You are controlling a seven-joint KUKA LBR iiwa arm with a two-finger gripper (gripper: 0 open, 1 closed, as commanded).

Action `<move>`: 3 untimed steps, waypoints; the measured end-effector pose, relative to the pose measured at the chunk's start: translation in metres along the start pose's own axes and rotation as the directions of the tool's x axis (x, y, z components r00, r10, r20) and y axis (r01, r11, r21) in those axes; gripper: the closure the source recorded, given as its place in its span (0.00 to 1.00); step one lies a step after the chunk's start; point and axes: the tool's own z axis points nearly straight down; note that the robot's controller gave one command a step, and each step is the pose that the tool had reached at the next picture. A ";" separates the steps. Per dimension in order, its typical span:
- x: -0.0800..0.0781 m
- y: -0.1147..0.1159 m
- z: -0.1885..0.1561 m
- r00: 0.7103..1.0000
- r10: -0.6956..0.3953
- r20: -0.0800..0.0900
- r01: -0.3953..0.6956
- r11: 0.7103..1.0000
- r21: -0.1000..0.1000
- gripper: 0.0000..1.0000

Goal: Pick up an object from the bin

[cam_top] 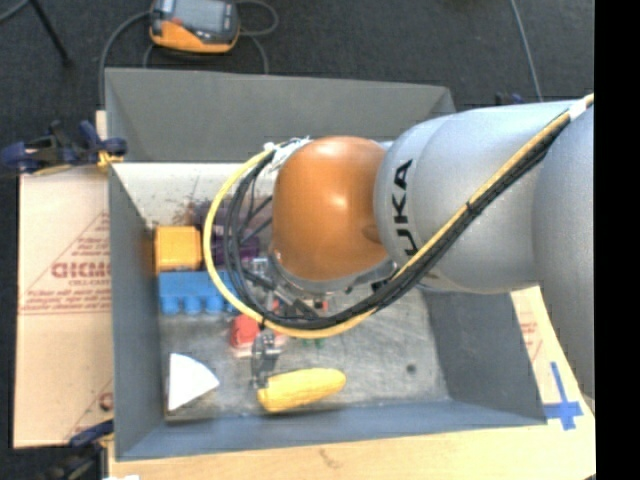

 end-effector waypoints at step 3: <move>-0.025 -0.026 0.064 0.994 -0.105 0.008 0.105 0.994 0.001 0.00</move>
Offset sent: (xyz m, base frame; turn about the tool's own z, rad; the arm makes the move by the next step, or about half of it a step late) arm -0.0144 0.0733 -0.1209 0.1864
